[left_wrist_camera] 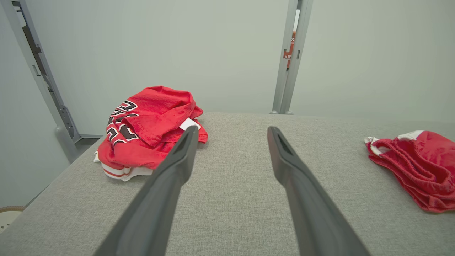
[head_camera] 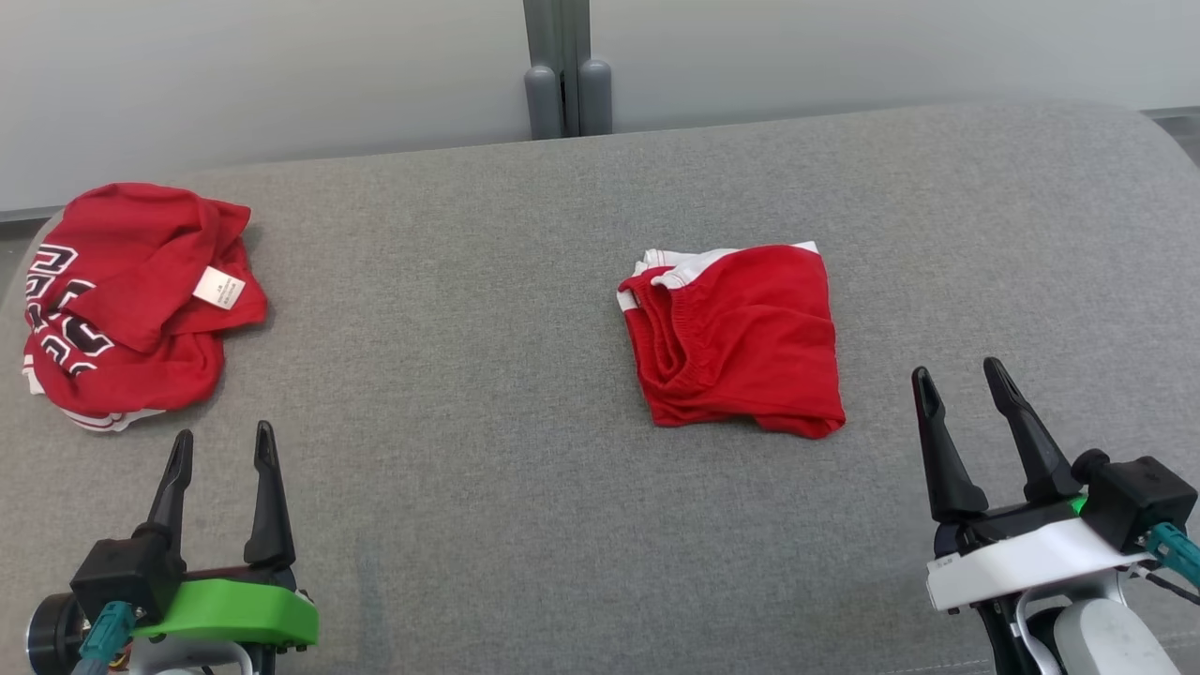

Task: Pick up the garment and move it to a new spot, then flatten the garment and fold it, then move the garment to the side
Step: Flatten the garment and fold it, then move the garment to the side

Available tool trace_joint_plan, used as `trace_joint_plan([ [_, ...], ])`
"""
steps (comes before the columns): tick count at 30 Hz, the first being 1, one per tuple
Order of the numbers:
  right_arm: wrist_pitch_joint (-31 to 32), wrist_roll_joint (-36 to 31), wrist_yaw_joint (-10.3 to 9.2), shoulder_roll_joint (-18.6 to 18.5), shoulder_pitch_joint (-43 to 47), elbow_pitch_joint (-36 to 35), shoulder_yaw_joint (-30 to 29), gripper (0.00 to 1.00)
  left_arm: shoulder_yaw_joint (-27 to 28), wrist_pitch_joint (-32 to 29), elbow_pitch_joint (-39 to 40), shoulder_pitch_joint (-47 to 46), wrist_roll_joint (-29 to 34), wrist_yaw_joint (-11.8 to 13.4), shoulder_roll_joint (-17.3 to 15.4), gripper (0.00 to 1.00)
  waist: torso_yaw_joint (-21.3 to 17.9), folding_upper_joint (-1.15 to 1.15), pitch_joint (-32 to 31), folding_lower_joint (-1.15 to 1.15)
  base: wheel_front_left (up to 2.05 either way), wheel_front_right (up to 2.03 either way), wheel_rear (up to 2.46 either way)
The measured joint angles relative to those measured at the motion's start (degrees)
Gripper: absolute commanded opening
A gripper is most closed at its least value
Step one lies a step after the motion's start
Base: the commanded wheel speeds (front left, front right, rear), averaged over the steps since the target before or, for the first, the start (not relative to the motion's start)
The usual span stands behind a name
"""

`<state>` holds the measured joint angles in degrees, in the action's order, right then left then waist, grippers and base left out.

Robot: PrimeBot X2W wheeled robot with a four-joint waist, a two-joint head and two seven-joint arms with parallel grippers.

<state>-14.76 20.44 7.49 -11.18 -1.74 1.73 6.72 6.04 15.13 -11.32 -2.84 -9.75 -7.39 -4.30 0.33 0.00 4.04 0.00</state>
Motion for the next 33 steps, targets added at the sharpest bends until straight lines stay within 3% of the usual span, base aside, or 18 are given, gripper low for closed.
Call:
trace_joint_plan([
  [13,0.1,-2.6,0.0,2.8,2.6,-0.7,-2.0,1.0,-0.4,0.0,-0.2,1.7,0.6,0.0,-0.2,1.0,1.3,0.0,-1.7,0.0,0.0,0.0,0.0],
  [33,1.1,-4.3,0.0,4.1,3.3,-0.2,-3.1,1.0,-0.5,0.0,-0.2,2.5,0.9,0.0,-0.4,1.0,1.8,0.0,-2.2,0.0,0.0,0.0,0.0],
])
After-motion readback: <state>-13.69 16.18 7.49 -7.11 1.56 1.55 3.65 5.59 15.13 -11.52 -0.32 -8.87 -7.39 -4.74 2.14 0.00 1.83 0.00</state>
